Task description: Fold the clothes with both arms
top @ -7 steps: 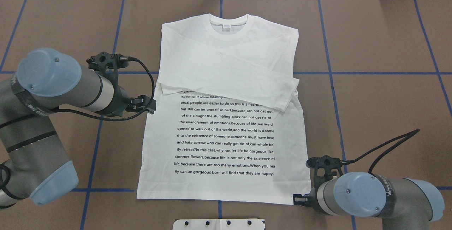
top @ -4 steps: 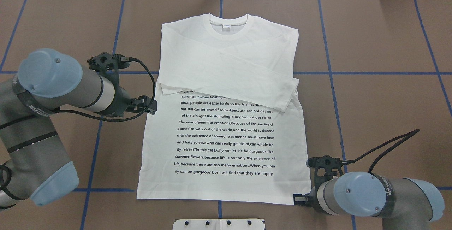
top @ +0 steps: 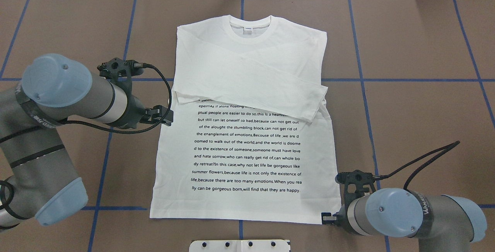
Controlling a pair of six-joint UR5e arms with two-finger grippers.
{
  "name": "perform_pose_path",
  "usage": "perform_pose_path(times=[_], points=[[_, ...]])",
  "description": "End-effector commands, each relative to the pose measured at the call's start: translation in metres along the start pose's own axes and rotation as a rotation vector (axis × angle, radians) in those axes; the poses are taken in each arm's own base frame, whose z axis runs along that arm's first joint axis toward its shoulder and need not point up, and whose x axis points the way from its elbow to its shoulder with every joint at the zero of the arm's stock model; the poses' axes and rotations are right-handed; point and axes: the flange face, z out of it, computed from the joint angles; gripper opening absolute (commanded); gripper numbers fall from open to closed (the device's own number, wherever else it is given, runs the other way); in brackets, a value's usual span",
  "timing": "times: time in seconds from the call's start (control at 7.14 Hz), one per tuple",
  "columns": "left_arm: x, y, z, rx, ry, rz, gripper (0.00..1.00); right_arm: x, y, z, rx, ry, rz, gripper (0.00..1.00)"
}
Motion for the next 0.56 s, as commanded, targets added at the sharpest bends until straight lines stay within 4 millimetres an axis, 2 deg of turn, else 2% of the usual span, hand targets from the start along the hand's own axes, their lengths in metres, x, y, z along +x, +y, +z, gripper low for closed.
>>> perform_pose_path(times=[0.0, 0.14, 0.28, 0.42], points=[[0.0, 0.0, 0.002, -0.002, -0.002, 0.0, 0.98, -0.001, -0.005, -0.004, 0.008, -0.008, 0.007, 0.0], [0.0, 0.0, 0.002, -0.002, -0.002, -0.003, 0.98, -0.003, -0.007, -0.011, 0.018, -0.021, 0.009, 0.0], [0.003, 0.01, 0.007, -0.018, -0.004, -0.039, 0.98, -0.007, -0.008, -0.026, 0.036, -0.051, 0.011, 0.0], [0.013, 0.031, 0.016, -0.05, 0.002, -0.098, 0.97, -0.011, -0.008, -0.037, 0.058, -0.074, 0.032, 0.0]])
